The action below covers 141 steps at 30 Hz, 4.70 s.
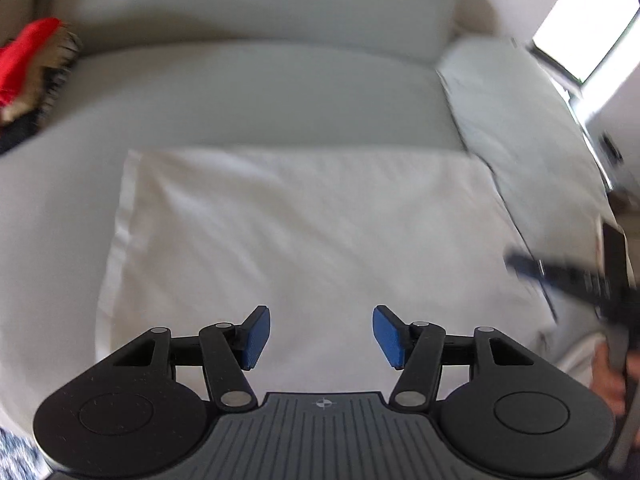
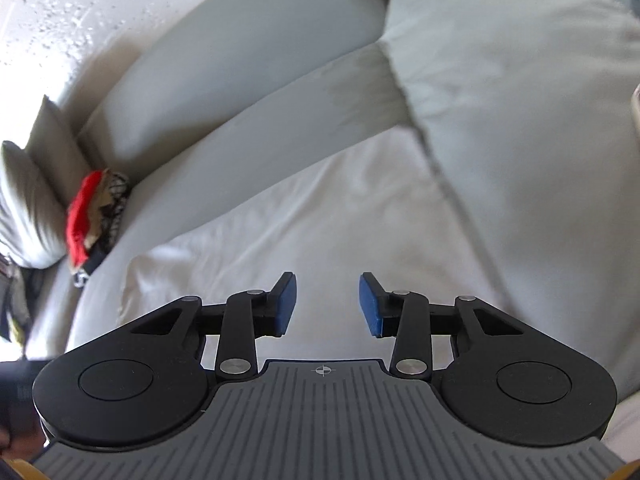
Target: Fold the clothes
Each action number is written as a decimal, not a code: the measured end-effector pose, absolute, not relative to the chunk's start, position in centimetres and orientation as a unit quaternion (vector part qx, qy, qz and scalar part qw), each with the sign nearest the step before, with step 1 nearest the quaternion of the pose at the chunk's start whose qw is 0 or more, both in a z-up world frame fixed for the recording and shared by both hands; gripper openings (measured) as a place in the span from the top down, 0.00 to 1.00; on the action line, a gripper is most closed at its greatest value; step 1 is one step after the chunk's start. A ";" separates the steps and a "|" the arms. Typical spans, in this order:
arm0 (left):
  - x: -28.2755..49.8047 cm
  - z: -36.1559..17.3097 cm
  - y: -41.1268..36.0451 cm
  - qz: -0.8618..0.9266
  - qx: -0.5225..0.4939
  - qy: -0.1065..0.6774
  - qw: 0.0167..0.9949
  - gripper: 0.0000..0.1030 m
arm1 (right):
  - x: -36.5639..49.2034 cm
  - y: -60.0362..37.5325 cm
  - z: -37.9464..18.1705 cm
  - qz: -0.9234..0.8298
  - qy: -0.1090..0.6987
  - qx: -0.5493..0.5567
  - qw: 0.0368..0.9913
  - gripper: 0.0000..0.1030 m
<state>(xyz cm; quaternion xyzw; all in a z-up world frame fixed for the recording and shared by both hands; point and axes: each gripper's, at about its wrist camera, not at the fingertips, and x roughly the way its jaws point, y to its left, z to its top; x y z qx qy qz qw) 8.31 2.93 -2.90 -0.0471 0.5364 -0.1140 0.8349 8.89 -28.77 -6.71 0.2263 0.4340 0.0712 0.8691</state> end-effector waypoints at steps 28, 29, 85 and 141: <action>10.1 -9.4 -8.9 -0.011 0.045 0.526 0.849 0.37 | 17.3 -37.9 -11.6 0.083 0.420 0.329 0.842 0.47; 10.1 -9.4 -8.6 -0.012 0.039 0.528 0.848 0.36 | 17.7 -38.3 -11.4 0.076 0.424 0.336 0.838 0.47; 9.4 -10.1 -7.4 -0.031 0.027 0.521 0.853 0.32 | 26.7 -34.8 -14.9 0.165 0.429 0.347 0.818 0.45; 9.3 -10.0 -7.2 -0.035 0.022 0.518 0.854 0.32 | 26.4 -36.7 -11.4 0.155 0.371 0.406 0.821 0.46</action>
